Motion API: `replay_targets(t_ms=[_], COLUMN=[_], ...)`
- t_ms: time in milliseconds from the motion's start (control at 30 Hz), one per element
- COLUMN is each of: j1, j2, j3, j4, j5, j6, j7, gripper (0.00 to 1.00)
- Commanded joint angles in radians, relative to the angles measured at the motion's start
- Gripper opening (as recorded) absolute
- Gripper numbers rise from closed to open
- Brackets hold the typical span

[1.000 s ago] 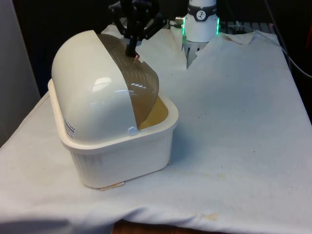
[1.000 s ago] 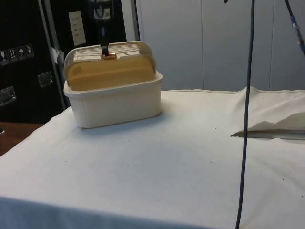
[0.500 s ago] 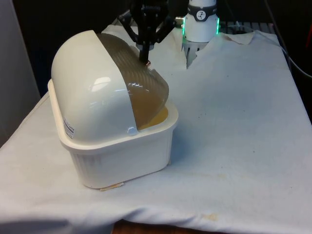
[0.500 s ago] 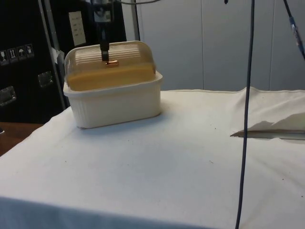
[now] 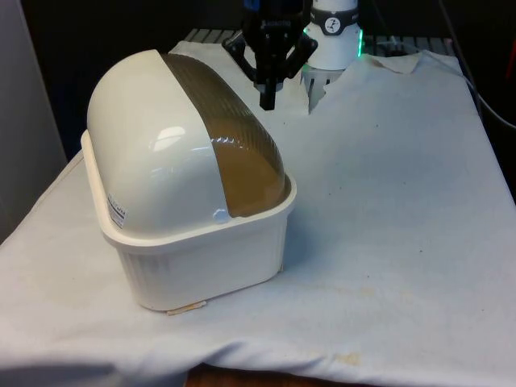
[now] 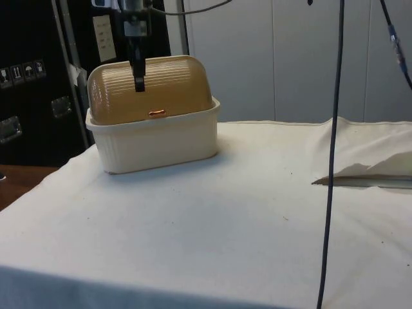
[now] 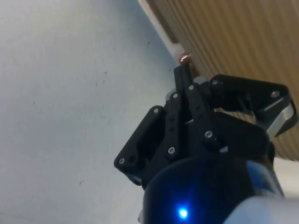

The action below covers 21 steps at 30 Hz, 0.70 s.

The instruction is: Open the lid, then close it.

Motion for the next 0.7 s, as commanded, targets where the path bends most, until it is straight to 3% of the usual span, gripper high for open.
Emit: replay_targets(t_ms=[0,333,667], j1=[0.0,-0.001,0.001], j2=[-0.004,-0.021,-0.043], j3=[0.008,0.03,0.028], j4=[-0.001,-0.014,-0.037], j5=[0.014,0.066,0.112], j6=[-0.015,-0.063,-0.084], j7=[-0.004,-0.006,0.0], gripper=[0.0,0.0,0.0])
